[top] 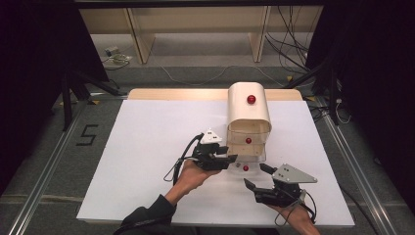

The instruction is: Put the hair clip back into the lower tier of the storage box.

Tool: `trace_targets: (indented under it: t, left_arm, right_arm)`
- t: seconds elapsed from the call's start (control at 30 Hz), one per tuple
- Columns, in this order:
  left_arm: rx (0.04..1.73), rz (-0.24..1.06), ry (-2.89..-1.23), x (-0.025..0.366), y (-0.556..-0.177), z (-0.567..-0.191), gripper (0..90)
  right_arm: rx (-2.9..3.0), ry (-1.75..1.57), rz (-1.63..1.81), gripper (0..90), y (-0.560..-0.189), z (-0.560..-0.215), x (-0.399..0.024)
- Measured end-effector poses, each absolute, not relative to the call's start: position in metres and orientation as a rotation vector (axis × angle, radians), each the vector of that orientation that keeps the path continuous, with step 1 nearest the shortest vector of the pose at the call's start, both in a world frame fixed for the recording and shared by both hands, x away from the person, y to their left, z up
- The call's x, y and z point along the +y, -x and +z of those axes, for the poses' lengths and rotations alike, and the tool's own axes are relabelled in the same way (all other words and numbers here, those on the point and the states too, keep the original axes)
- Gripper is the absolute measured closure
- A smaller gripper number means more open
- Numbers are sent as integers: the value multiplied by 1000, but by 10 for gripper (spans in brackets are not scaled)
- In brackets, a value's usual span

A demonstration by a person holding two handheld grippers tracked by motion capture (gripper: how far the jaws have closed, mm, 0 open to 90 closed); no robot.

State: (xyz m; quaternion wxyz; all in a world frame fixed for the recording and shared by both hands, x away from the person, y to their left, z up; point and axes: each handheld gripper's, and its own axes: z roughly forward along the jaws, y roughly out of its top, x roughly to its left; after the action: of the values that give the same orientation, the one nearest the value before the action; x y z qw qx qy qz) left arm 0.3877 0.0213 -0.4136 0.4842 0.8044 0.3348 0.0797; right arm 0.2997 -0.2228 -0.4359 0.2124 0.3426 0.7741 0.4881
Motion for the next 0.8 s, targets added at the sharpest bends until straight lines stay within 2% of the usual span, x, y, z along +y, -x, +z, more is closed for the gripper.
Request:
trace_targets:
  t: [0.3, 0.8]
  left_arm:
    - [828, 185, -1901, 37, -382, -418, 424]
    - [813, 188, -1905, 48, -378, -426, 366]
  right_arm:
    - [2152, -954, 1352, 269, -300, -436, -222]
    - [2148, -957, 1348, 269, -299, -436, -223]
